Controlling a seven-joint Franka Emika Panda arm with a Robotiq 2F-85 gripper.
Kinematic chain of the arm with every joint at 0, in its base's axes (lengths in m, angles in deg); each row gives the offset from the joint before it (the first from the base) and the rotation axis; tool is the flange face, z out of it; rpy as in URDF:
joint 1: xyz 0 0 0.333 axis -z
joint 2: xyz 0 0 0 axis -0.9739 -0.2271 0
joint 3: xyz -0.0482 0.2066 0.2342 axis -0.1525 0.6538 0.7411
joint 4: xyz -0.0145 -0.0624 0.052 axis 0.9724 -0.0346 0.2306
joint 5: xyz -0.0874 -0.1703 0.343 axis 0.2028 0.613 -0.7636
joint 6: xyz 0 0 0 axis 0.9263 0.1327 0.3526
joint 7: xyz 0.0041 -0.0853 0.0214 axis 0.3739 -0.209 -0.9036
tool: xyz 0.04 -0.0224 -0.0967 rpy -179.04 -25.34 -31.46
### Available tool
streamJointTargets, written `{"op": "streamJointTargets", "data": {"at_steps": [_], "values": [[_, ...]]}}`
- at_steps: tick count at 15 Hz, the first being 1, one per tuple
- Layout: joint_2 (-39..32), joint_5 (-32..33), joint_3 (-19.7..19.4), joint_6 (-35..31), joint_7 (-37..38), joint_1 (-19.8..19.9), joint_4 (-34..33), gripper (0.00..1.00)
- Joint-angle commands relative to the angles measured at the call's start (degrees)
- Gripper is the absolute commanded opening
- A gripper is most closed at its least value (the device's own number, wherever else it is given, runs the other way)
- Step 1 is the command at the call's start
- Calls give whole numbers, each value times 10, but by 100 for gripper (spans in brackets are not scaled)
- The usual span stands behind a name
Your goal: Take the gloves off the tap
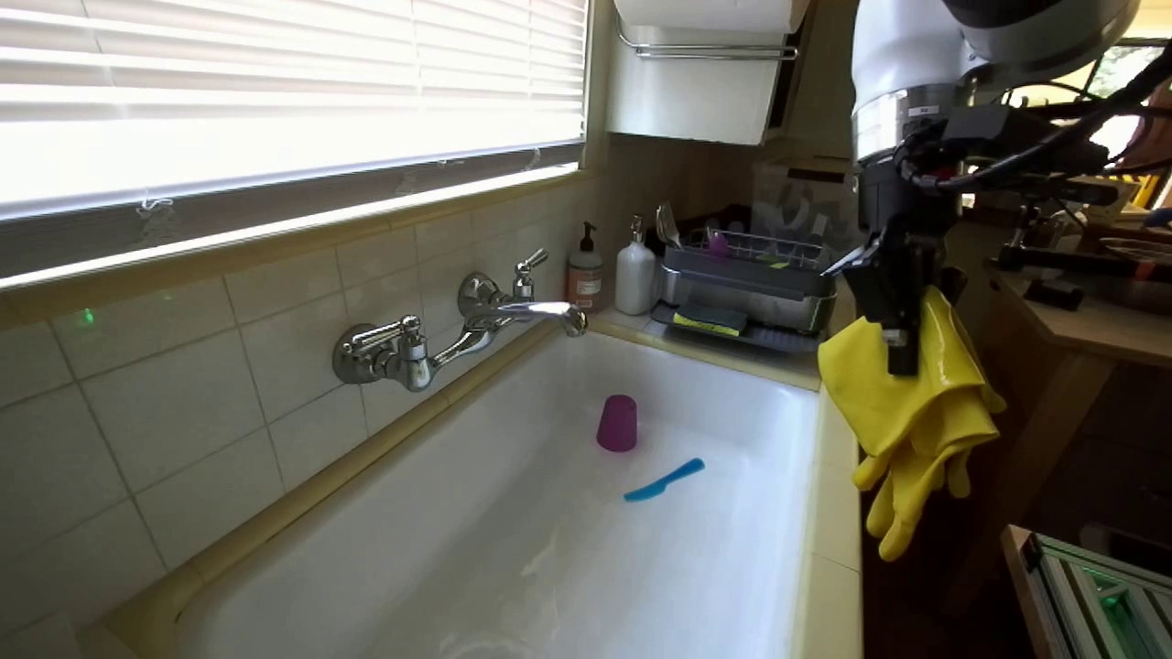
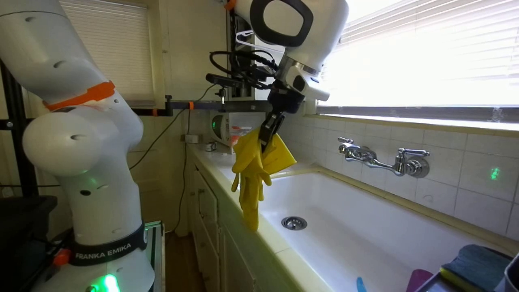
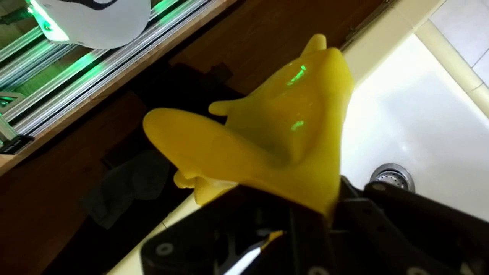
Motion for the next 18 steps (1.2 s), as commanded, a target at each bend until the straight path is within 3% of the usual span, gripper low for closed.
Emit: {"op": "streamJointTargets", "data": {"at_steps": [1, 5, 18], "values": [[-12, 23, 5, 27, 8, 7, 0, 1], [-44, 48, 4, 46, 18, 9, -9, 1], [-170, 55, -15, 9, 96, 20, -55, 1]]}}
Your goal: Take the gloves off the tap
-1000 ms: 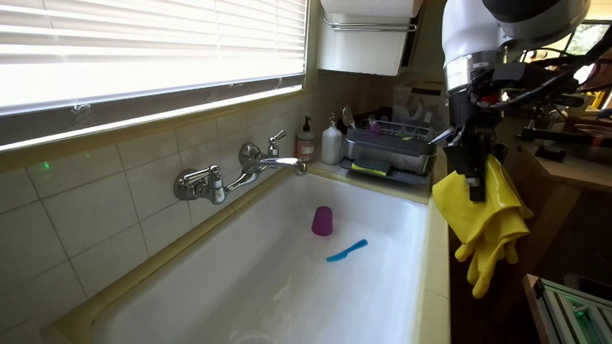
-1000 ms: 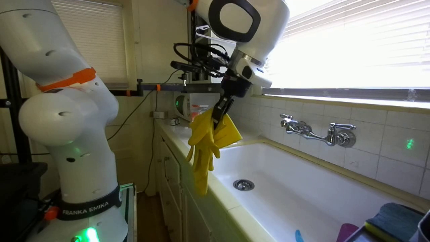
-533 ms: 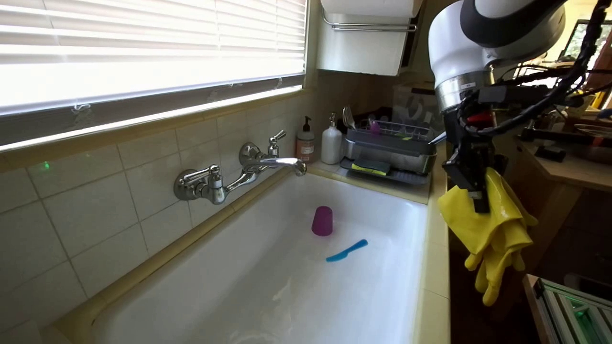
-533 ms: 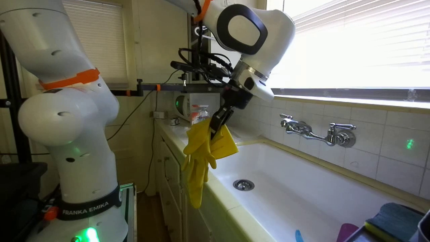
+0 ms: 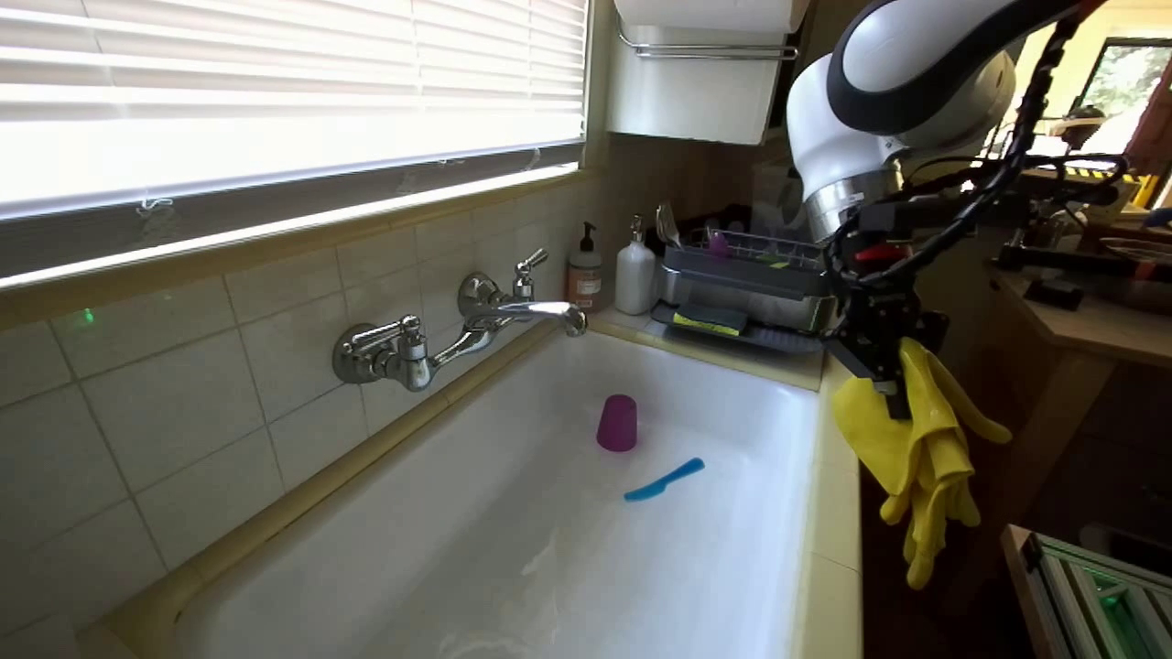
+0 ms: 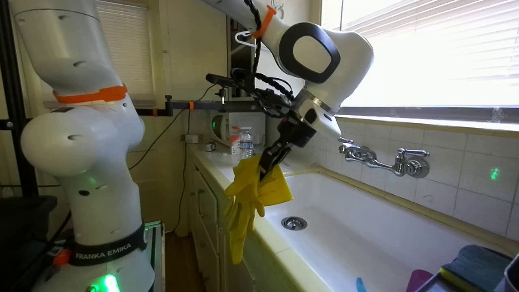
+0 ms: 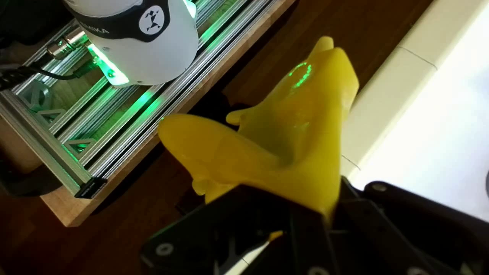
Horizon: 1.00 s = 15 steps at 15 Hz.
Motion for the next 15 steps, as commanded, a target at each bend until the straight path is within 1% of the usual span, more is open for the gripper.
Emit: {"op": "streamJointTargets", "data": {"at_steps": [1, 5, 9, 15], "values": [[-46, 2, -8, -21, 23, 4, -26, 1], [-78, -5, -18, -59, 37, 1, -41, 1], [-108, -11, -23, -110, 53, -2, -53, 1], [-149, -31, -31, -176, 53, -3, -66, 1]]}}
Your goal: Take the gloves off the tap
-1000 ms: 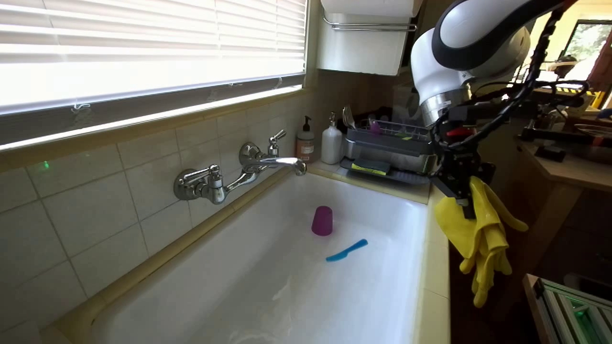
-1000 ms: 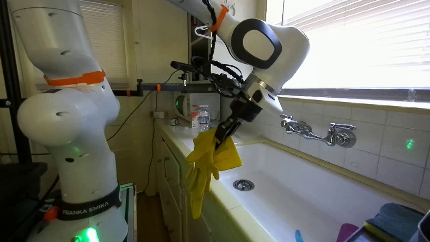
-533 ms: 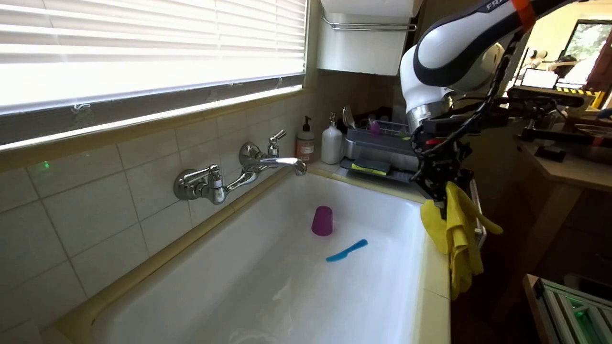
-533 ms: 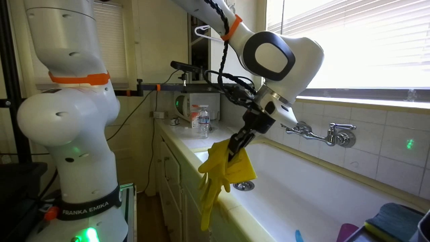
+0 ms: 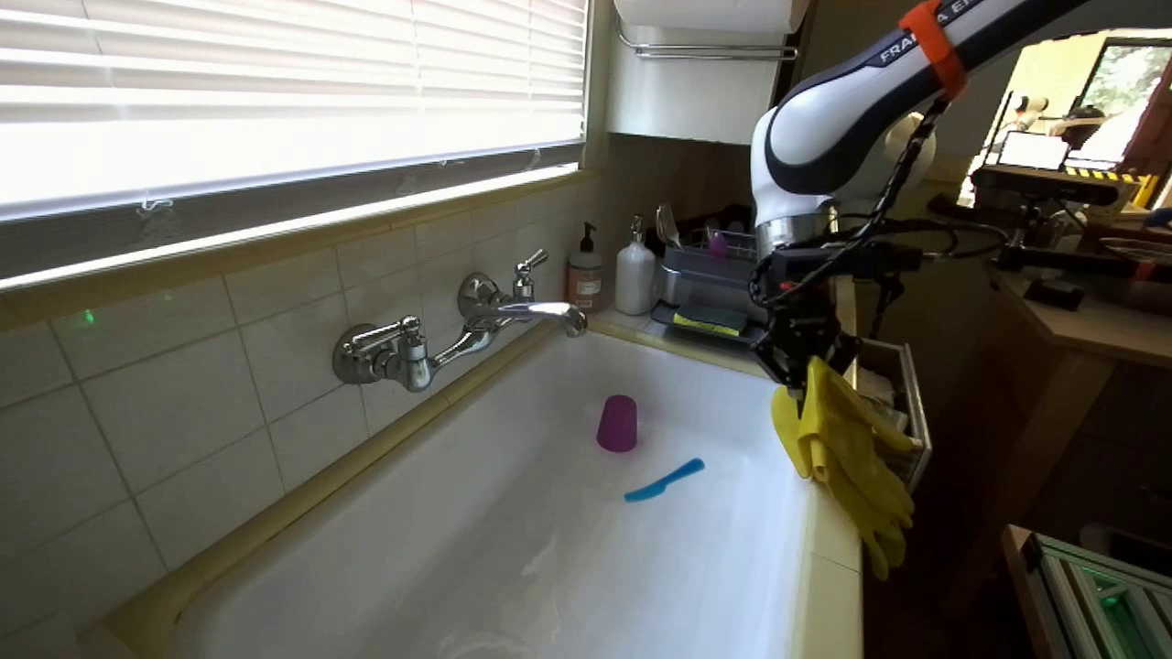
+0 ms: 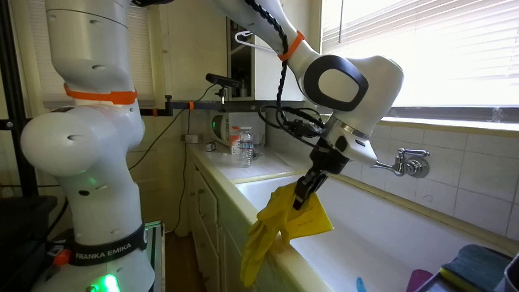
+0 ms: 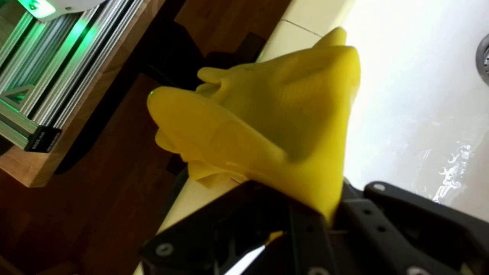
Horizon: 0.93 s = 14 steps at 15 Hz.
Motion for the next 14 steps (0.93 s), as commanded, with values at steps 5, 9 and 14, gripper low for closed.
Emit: {"op": "streamJointTargets", "data": {"at_steps": [5, 9, 14], "values": [[-52, -58, -15, -77, -5, -3, -23, 1], [-71, -89, -17, -106, -12, -4, -30, 1], [-89, -101, -14, -99, -21, -8, -37, 1]]}}
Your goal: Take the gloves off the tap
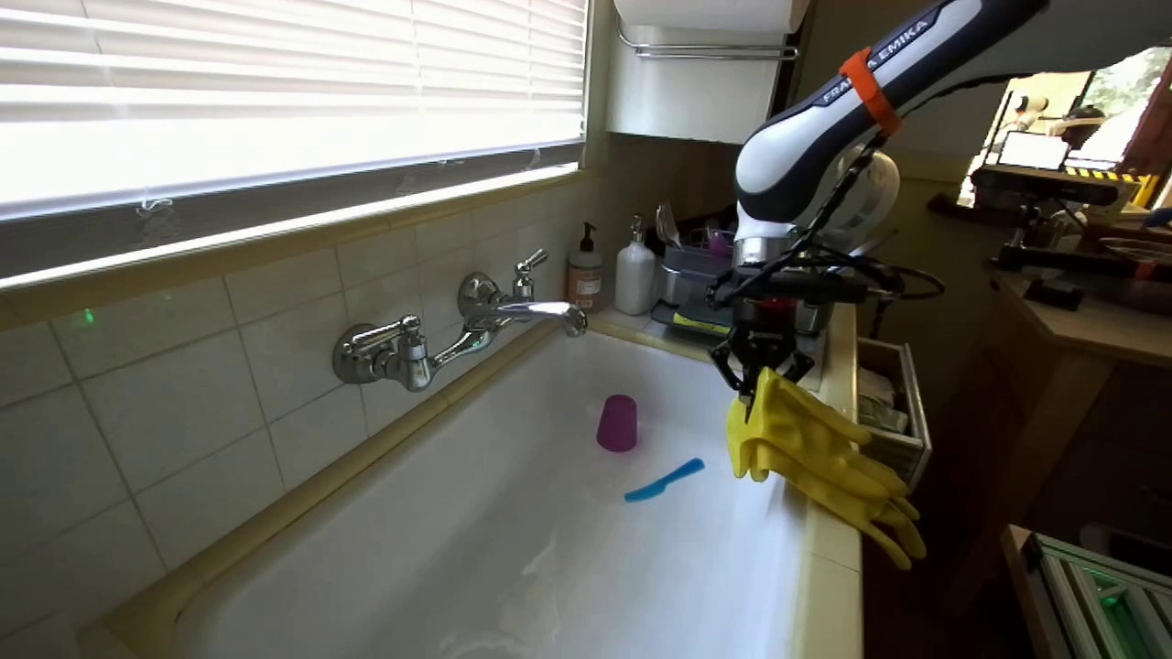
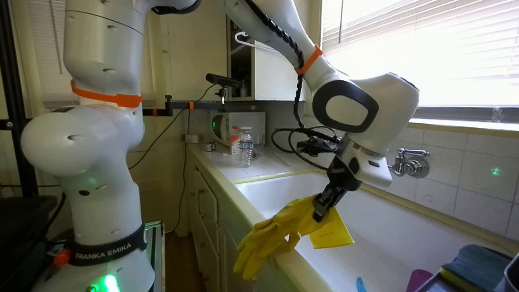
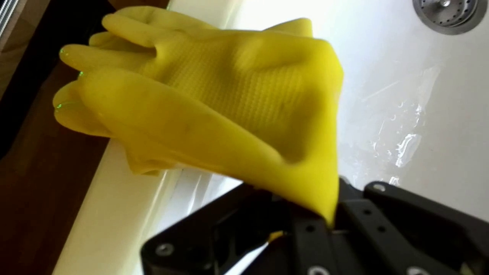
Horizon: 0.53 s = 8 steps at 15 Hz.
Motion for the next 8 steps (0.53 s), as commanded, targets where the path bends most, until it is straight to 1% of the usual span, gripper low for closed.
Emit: {"op": "streamJointTargets", "data": {"at_steps": [1, 8], "values": [[-18, -17, -3, 0, -15, -7, -9, 1], [-31, -4, -4, -2, -3, -13, -11, 1]]}}
